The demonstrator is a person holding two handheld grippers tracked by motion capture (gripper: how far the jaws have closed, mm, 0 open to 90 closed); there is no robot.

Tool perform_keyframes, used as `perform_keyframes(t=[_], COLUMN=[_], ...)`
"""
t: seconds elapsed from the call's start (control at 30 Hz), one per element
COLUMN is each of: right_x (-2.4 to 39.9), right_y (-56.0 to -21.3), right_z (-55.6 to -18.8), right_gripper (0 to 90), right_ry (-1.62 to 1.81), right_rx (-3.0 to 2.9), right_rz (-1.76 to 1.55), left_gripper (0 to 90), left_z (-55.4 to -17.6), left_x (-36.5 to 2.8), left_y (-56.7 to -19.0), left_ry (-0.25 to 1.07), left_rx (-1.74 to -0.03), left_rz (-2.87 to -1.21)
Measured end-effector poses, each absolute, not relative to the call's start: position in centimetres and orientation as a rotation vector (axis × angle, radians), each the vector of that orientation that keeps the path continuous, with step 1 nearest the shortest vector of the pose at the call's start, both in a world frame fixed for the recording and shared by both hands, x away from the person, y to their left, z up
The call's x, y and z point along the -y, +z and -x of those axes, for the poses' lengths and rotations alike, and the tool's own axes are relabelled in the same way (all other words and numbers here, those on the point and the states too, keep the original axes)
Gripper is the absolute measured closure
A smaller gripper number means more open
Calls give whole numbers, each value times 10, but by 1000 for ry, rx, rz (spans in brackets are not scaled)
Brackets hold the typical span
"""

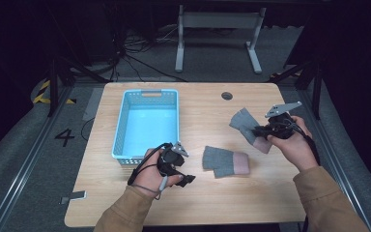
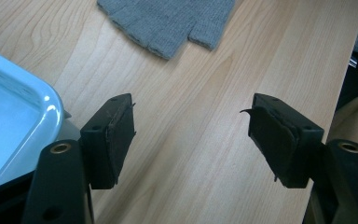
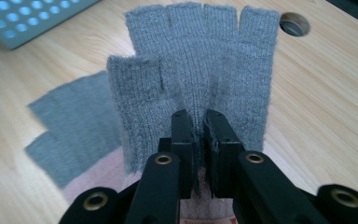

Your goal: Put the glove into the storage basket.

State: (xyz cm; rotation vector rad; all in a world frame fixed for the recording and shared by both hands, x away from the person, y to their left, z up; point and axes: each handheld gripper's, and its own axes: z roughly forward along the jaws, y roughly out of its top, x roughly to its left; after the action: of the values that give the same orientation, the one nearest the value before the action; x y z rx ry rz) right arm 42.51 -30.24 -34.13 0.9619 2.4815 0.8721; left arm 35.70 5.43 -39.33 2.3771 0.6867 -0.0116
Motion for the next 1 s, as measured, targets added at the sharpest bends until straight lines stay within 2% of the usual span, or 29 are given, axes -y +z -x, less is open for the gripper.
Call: perform_keyframes(t=[0.47,0.77,0.9,1.0], right_x=[287,280,276,271], right_y=[-352,-358,-365,-372], right_z=[-383,-378,-378,-379], right_gripper=[836,836,833,833], right_ry=[1052,1042,1024,996], right_rx=[-2541,-2577,-2606,-2630], right_rz=[-844,-801,-782,-770], left_gripper=[317,307,271,270], left_z=[-355,-355,-356,-356], left_x=[-54,-52,-51,-50], left_y=[-394,-394,-395,-395], left_ry=[-10,-3,-32,-6], left_rx=[-688,-686,-710,-694], left_rz=[-2378,-2372,-2311,-2305])
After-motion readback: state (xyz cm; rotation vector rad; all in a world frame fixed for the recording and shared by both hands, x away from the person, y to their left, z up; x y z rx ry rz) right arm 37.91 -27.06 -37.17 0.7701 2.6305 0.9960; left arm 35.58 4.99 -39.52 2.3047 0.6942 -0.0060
